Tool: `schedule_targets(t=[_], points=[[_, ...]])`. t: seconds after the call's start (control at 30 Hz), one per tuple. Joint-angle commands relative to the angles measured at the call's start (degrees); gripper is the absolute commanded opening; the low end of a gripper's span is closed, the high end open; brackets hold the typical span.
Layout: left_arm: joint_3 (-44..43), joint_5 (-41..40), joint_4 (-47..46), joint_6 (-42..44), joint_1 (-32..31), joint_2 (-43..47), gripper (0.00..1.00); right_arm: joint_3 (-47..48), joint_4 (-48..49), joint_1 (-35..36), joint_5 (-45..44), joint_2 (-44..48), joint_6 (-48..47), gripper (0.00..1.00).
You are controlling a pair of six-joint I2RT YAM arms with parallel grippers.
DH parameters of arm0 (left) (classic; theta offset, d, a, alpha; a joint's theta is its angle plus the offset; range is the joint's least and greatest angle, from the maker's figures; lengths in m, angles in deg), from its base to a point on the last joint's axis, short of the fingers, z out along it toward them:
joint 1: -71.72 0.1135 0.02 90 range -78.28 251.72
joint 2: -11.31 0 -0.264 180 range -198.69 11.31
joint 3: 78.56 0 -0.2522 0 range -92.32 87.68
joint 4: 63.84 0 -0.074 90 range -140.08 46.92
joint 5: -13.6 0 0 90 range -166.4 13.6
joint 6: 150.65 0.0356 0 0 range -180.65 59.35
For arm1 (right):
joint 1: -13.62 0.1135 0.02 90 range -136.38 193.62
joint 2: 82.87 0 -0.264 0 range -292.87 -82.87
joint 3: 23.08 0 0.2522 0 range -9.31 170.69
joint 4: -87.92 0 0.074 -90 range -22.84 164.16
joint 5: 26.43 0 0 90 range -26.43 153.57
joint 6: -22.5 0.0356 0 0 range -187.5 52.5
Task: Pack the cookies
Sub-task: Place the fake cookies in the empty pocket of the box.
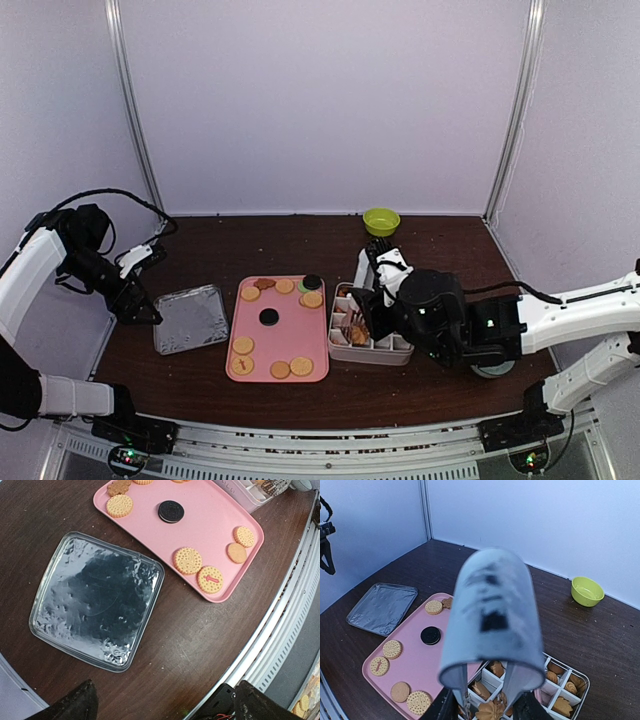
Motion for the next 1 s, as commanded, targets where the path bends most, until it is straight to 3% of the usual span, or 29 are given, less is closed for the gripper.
schedule_targets(t=[0.0, 0.47, 0.97], points=[[-1.6, 0.2, 0.1, 0.1, 0.5, 0.8, 0.97, 0.0, -1.7, -0.5, -1.1, 2.5, -0.5, 0.37], [-1.7, 0.5, 0.2, 0.2, 0.4, 0.5, 0.97, 0.4, -2.3, 0.0, -0.1, 5.0, -0.9, 0.36], [-0.7, -0.2, 0.0, 0.6, 0.5, 1.4, 0.96, 10.7, 1.1, -0.2, 0.3, -8.8, -4.7, 0.32]])
